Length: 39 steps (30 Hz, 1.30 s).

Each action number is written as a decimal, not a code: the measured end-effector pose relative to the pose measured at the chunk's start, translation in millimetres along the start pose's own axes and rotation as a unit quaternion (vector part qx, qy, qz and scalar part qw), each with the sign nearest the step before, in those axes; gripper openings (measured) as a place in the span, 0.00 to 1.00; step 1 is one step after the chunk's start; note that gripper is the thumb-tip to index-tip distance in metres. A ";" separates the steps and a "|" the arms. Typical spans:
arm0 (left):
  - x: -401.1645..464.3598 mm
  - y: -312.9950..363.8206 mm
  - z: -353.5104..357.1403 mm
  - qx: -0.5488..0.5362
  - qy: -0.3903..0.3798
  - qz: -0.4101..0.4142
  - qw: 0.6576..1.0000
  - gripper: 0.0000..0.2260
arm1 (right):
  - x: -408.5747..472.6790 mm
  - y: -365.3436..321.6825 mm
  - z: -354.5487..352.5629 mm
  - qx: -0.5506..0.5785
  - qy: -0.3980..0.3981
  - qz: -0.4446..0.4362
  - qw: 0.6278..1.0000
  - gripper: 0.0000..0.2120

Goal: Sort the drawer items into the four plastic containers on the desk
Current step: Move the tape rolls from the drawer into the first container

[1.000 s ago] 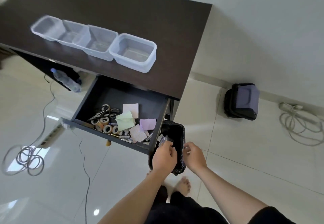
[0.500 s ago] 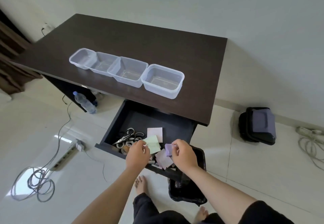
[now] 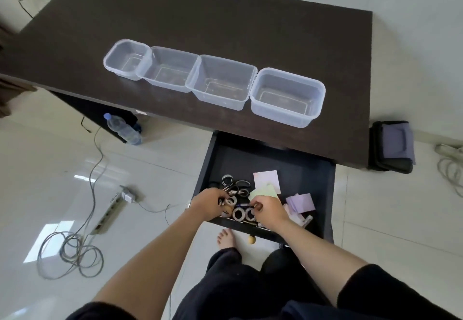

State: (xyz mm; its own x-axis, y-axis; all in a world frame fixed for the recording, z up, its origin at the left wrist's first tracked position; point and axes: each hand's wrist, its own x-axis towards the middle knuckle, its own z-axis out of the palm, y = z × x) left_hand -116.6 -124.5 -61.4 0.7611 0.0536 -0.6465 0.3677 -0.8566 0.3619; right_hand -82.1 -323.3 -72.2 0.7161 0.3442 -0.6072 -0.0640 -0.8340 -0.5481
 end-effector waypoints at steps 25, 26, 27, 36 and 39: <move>33.3 2.7 14.8 0.077 -0.030 0.020 0.996 0.12 | 35.6 -8.8 37.0 -0.095 -0.007 0.069 0.993 0.08; 32.1 3.2 14.1 0.074 -0.030 0.022 0.997 0.13 | 34.3 -8.1 36.7 -0.089 -0.004 0.070 0.994 0.08; 31.0 3.6 13.4 0.071 -0.030 0.023 0.997 0.13 | 32.7 -7.1 36.2 -0.083 -0.001 0.071 0.994 0.07; 20.3 2.5 10.0 -0.001 -0.010 0.004 1.000 0.09 | 29.7 -4.5 31.5 -0.093 -0.001 0.077 0.993 0.10; 17.2 0.0 9.5 -0.014 -0.001 0.014 1.000 0.08 | 31.5 -8.0 35.6 -0.112 -0.005 0.076 0.991 0.11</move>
State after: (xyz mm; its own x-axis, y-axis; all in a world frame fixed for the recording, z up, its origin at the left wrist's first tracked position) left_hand -108.6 -128.4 -78.9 0.7700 0.0277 -0.6374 0.3603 -0.8433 0.3987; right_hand -83.8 -290.4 -107.4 0.7030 0.2111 -0.6791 -0.0131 -0.9509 -0.3091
